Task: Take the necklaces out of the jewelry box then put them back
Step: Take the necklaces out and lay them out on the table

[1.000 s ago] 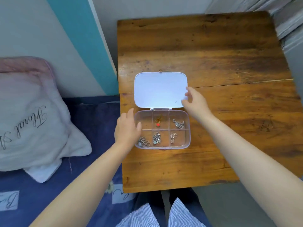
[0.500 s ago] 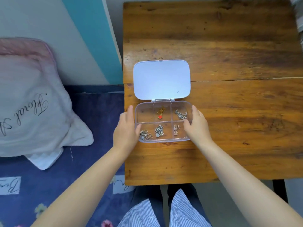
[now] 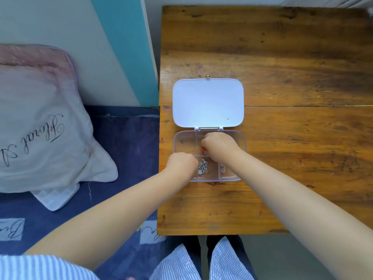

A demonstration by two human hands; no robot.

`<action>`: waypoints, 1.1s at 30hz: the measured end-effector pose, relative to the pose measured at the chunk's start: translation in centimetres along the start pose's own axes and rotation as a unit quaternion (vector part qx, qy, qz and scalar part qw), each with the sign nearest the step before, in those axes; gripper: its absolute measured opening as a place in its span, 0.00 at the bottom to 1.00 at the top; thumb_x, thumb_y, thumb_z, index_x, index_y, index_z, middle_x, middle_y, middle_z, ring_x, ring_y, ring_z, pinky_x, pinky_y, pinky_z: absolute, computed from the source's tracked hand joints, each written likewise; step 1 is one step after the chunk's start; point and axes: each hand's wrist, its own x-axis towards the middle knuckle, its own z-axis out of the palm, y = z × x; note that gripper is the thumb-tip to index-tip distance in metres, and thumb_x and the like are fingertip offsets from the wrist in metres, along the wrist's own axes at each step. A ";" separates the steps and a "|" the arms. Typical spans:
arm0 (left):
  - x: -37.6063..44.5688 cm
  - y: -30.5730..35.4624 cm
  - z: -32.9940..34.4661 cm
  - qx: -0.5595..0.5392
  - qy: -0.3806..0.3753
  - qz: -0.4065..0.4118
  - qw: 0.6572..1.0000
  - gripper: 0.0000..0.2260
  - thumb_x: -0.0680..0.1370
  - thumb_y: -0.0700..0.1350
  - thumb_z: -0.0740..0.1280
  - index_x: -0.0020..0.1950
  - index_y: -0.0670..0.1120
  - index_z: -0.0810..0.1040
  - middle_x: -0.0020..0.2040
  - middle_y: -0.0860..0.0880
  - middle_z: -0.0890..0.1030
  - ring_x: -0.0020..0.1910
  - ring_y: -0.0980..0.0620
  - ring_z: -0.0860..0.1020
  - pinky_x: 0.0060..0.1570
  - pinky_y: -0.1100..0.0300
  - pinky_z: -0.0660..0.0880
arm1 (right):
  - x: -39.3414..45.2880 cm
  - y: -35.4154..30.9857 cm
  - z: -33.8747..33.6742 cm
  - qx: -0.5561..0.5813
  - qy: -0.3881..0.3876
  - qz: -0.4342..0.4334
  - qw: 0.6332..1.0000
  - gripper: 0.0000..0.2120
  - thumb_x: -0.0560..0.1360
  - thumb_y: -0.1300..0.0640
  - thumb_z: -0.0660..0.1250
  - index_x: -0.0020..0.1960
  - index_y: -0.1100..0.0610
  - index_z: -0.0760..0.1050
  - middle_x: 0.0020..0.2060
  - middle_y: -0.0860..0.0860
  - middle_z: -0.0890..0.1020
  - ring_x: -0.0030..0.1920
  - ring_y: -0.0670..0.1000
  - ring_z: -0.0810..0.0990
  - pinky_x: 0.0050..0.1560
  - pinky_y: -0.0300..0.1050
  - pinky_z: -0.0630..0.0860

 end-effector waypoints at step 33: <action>-1.9 15.3 -16.5 -0.587 0.332 0.066 0.735 0.18 0.77 0.36 0.58 0.34 0.57 0.70 0.31 0.53 0.74 0.30 0.61 0.72 0.29 0.70 0.68 | -22.1 23.7 -9.8 0.496 0.399 0.117 0.763 0.08 0.75 0.65 0.60 0.45 0.60 0.78 0.33 0.48 0.79 0.29 0.38 0.79 0.31 0.30 0.77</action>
